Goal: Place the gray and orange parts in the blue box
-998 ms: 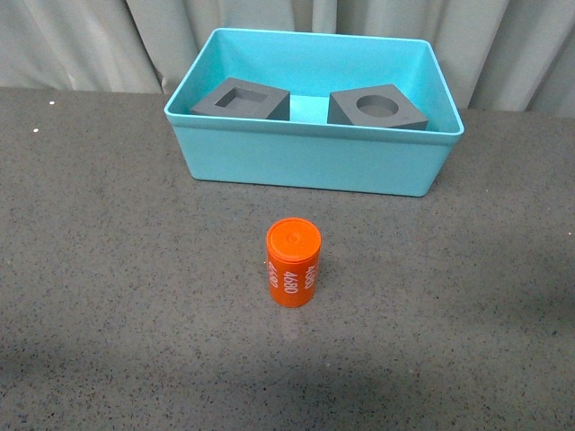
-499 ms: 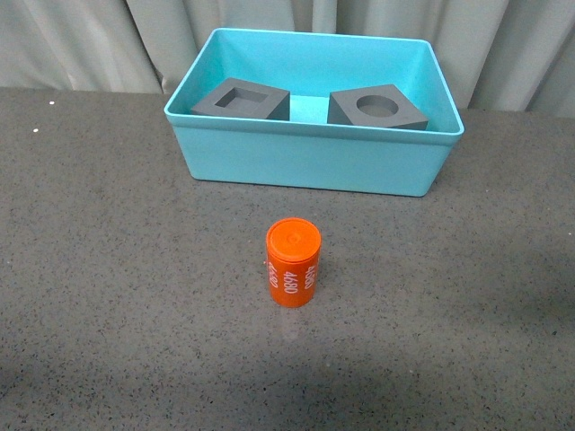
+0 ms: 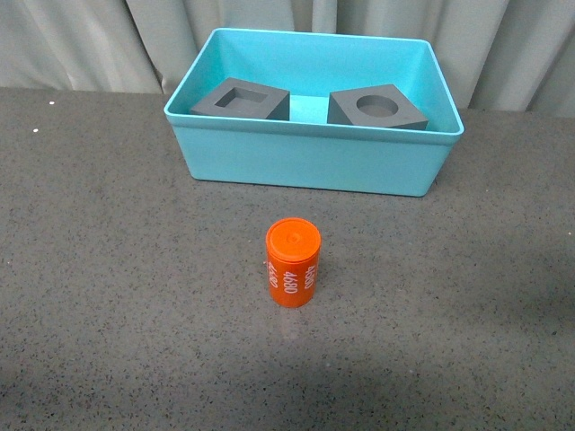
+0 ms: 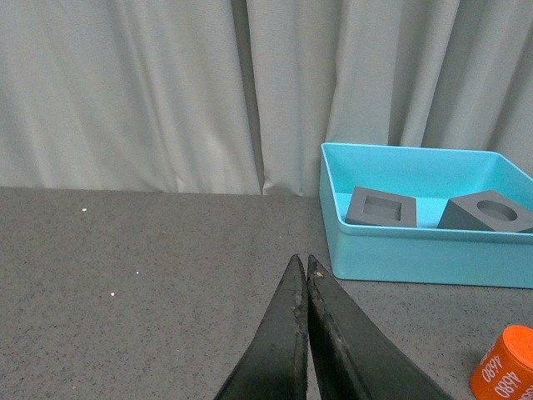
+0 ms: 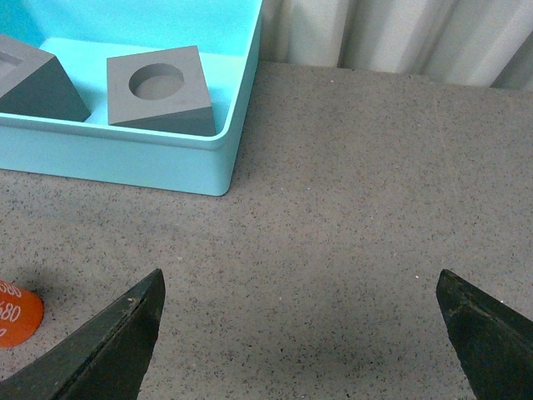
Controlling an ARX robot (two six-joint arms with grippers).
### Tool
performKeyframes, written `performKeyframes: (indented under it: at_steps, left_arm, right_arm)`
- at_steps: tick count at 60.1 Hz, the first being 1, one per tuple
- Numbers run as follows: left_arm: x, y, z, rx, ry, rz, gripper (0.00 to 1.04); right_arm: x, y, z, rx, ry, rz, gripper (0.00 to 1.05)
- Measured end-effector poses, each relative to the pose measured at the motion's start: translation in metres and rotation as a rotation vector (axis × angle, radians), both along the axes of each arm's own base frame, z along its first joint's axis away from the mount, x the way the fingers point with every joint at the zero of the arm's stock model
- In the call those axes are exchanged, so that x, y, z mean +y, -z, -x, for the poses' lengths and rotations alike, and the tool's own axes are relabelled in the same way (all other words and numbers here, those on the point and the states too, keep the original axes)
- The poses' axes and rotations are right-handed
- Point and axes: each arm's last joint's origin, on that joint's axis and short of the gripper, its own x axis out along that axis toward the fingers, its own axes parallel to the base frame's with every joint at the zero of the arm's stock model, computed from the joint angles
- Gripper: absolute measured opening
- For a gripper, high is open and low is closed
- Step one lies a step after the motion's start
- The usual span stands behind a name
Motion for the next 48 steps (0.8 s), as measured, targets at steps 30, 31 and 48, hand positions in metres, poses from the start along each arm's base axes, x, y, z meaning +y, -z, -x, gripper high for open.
performKeyframes:
  at_steps: [30, 31, 48]
  left_arm:
    - [0.0, 0.0029, 0.0099, 0.006, 0.001, 0.0, 0.18]
    - [0.0, 0.0029, 0.0099, 0.006, 0.001, 0.0, 0.2]
    - [0.0, 0.0029, 0.0099, 0.006, 0.001, 0.0, 0.69]
  right_arm:
    - [0.0, -0.0001, 0.0, 0.0, 0.0, 0.0, 0.95]
    - [0.0, -0.0001, 0.0, 0.0, 0.0, 0.0, 0.95]
    - [0.0, -0.0001, 0.0, 0.0, 0.0, 0.0, 0.95]
